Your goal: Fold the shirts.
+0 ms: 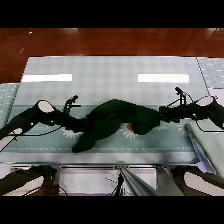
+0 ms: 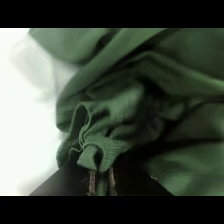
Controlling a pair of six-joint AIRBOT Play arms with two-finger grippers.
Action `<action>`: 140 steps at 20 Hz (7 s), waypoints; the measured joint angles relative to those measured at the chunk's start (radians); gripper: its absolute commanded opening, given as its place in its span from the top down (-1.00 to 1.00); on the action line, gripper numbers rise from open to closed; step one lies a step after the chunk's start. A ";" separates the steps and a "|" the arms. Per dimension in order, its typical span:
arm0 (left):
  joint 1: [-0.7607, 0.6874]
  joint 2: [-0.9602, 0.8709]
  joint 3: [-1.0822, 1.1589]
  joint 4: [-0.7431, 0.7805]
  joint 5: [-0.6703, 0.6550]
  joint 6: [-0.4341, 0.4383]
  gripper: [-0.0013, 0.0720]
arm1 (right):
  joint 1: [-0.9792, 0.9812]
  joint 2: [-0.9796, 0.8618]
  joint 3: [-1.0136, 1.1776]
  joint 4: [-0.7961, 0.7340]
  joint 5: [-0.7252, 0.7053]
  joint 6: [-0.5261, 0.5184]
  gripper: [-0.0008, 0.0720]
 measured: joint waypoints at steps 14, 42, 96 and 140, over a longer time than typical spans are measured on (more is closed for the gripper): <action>0.281 0.348 0.715 0.044 -0.034 0.010 0.87 | -0.208 0.395 0.629 -0.060 0.201 0.024 0.85; 0.314 0.515 0.695 0.161 -0.456 -0.218 0.87 | -0.162 0.127 1.198 -0.249 0.502 0.198 0.86; 0.220 -0.037 0.000 0.267 -0.113 0.212 0.87 | -0.196 -0.008 0.286 -0.246 0.435 -0.016 -0.55; 0.367 0.674 1.361 0.476 -0.652 -0.193 0.87 | -0.188 0.526 1.391 -0.381 0.609 0.267 0.86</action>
